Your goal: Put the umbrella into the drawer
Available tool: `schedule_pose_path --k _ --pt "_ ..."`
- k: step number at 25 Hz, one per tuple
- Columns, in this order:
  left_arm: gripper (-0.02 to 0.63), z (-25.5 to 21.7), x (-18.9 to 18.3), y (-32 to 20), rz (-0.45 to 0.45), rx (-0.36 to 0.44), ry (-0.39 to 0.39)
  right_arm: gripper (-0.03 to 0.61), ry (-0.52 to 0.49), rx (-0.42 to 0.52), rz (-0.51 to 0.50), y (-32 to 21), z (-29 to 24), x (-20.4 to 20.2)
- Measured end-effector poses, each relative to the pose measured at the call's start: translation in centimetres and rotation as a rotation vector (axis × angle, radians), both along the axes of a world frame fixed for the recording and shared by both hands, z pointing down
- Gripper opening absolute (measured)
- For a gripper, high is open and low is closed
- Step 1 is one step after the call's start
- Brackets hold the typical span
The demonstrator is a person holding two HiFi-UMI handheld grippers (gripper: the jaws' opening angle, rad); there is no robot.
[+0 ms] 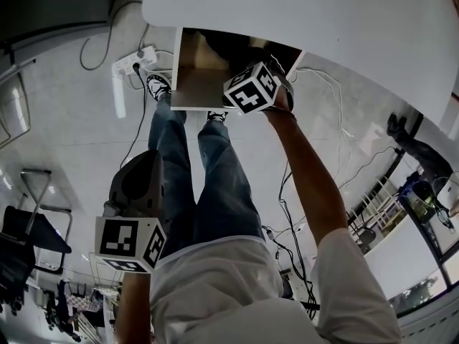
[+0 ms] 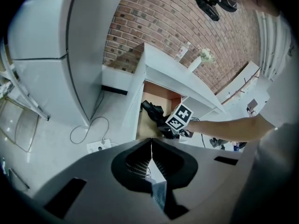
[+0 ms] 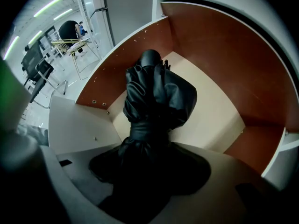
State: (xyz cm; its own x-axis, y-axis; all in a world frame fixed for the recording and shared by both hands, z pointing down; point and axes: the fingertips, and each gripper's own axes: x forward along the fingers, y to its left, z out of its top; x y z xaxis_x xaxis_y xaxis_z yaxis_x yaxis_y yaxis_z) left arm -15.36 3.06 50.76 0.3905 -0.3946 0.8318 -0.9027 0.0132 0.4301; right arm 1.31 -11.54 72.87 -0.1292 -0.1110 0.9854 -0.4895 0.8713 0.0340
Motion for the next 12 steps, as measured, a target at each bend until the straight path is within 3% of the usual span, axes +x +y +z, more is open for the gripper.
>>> schedule_pose_path --k 12 --pt "0.018 0.9 -1.6 0.1 -0.023 -0.023 -0.002 0.267 0.037 -0.005 -0.055 0.3 1.0 0.1"
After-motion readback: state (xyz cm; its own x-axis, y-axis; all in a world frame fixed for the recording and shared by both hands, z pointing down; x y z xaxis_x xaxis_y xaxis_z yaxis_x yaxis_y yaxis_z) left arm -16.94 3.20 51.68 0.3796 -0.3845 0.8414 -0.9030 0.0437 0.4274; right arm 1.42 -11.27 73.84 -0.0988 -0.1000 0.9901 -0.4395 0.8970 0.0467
